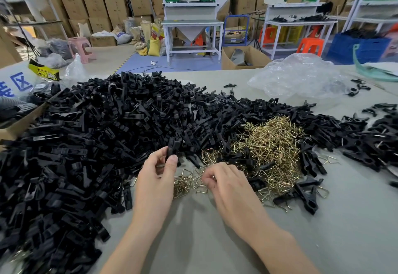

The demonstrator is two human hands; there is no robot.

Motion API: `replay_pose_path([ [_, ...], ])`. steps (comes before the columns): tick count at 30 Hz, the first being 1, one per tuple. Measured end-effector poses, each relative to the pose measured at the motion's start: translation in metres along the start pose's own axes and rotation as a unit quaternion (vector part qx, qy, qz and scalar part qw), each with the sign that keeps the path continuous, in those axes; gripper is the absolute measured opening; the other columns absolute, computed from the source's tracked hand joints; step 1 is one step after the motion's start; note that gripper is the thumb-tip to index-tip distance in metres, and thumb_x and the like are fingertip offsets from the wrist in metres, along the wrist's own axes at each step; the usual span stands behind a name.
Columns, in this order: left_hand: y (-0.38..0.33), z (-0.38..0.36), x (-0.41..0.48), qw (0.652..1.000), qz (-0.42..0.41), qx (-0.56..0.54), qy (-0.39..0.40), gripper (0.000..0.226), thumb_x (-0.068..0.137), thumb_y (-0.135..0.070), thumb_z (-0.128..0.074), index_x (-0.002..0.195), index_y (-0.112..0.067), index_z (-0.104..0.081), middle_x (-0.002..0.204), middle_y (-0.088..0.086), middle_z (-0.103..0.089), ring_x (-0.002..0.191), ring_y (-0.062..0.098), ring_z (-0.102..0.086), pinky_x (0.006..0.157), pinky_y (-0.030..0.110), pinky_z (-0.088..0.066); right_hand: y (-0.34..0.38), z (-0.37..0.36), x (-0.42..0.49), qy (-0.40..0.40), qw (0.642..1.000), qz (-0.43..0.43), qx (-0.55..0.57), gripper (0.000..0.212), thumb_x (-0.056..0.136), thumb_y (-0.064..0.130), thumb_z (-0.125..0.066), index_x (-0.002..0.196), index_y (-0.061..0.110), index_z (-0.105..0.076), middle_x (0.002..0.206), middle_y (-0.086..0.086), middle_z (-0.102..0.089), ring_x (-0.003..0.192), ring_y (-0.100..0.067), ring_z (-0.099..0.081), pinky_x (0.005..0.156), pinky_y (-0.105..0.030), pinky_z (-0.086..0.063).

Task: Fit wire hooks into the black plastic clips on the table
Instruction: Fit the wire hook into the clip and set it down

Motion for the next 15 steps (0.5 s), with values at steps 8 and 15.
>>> replay_pose_path([
  [8, -0.019, -0.027, -0.016, 0.983, -0.119, 0.077, 0.114, 0.028, 0.097, -0.023, -0.062, 0.110, -0.048, -0.060, 0.109, -0.015, -0.059, 0.097, 0.002, -0.062, 0.080, 0.011, -0.046, -0.032, 0.019, 0.003, -0.091, 0.875, -0.214, 0.424, 0.008, 0.101, 0.018, -0.058, 0.102, 0.022, -0.066, 0.083, 0.001, -0.072, 0.074, -0.008, -0.067, 0.070, -0.018, -0.054],
  [15, -0.027, -0.030, -0.023, 0.946, -0.230, 0.198, 0.114, 0.030, 0.094, -0.041, -0.052, 0.124, -0.043, -0.055, 0.112, -0.025, -0.044, 0.094, 0.000, -0.055, 0.077, 0.016, -0.047, -0.037, 0.009, 0.004, -0.057, 0.688, -0.286, 0.664, 0.023, 0.077, 0.015, -0.074, 0.099, 0.013, -0.080, 0.088, -0.010, -0.076, 0.077, -0.015, -0.073, 0.069, -0.023, -0.059],
])
Point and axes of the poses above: each hand's wrist, its own x-axis towards the middle knuckle, its own z-axis out of the back of the hand, y = z × x, the point moved 8 cm from there along x, towards the middle knuckle
